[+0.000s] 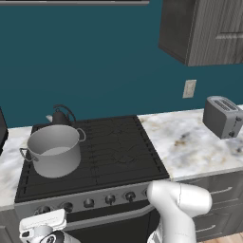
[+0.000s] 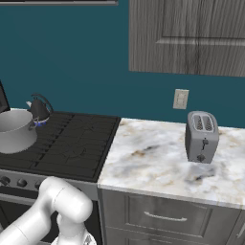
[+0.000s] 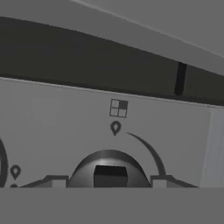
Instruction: Pick the kettle from the cabinet and place it on a stove burner. Then pick the pot from the counter and place it on another stove burner. Finally, turn both burners on.
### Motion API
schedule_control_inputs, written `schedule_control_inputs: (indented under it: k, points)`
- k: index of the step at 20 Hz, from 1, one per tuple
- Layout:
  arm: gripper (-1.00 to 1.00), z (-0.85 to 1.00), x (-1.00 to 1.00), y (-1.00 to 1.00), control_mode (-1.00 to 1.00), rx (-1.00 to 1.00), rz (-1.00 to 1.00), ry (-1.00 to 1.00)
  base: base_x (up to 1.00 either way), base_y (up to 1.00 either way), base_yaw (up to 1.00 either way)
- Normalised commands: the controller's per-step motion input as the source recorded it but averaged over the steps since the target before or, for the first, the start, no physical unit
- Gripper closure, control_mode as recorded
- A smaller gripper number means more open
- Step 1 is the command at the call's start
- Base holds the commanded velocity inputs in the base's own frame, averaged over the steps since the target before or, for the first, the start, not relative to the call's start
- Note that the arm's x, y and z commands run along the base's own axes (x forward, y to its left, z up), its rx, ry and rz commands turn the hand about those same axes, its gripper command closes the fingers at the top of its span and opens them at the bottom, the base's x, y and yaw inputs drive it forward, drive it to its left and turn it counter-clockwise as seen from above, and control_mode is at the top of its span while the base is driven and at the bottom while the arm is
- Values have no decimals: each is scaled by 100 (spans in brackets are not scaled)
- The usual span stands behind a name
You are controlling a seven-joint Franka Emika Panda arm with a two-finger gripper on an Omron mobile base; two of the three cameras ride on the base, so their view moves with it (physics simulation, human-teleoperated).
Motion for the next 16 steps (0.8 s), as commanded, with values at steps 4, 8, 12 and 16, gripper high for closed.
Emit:
schedule_control_inputs:
  k: [4,8,12,16]
  points:
    - [100,0,0,0,-100,-18,0,0,0,0,0]
    - [100,0,0,0,-100,-18,0,0,0,0,0]
    - [100,1,0,0,-100,-20,-1,0,0,0,0]
    - [100,0,0,0,-100,-21,-2,0,0,0,0]
